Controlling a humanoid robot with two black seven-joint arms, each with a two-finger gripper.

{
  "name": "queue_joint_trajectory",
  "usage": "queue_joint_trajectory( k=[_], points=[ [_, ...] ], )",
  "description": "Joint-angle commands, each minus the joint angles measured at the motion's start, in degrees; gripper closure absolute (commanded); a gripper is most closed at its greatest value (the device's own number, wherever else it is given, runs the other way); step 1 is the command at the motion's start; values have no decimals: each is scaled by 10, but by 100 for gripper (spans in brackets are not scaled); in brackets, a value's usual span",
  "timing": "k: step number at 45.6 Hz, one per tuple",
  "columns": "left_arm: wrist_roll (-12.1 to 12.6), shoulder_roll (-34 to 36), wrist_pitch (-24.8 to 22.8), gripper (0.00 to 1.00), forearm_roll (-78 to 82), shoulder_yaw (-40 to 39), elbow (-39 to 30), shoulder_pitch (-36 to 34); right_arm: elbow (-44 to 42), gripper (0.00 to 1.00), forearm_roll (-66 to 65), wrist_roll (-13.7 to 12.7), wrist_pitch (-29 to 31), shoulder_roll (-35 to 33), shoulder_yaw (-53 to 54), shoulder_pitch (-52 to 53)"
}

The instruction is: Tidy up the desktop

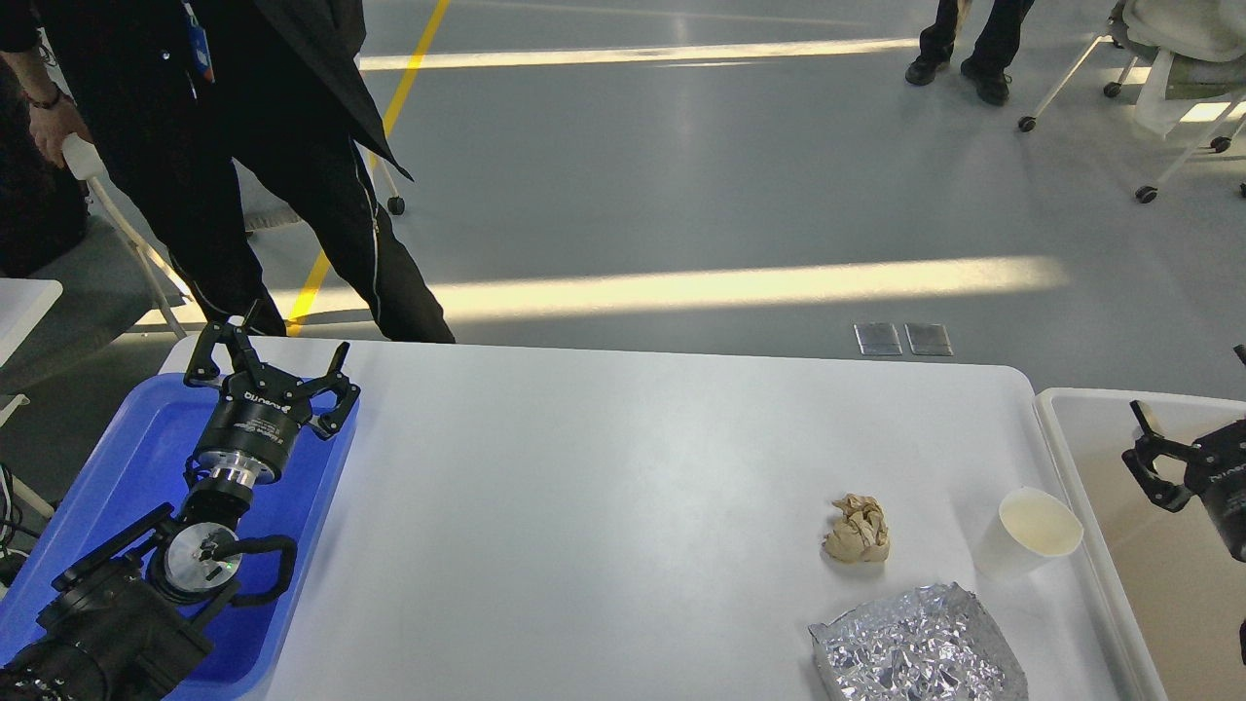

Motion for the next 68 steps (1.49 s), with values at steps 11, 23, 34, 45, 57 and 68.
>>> queue_joint_trajectory(
  k=[11,23,34,45,57,68],
  points=[
    [0,0,-1,0,0,0,0,0,1,0,1,1,2,-1,22,-7],
    [0,0,-1,0,0,0,0,0,-2,0,1,0,2,0,15,-3],
    [0,0,-1,0,0,0,0,2,0,0,1,0,3,-29,21,-3],
    [0,0,-1,0,0,0,0,2,2,0,-1,-6,5,-57,1,-3],
    [0,0,1,0,0,0,0,2,6,0,-7,-23,64,-160,-128,4],
    [0,0,0,0,0,0,0,0,28,0,-30,-36,73,-227,-224,65]
  ],
)
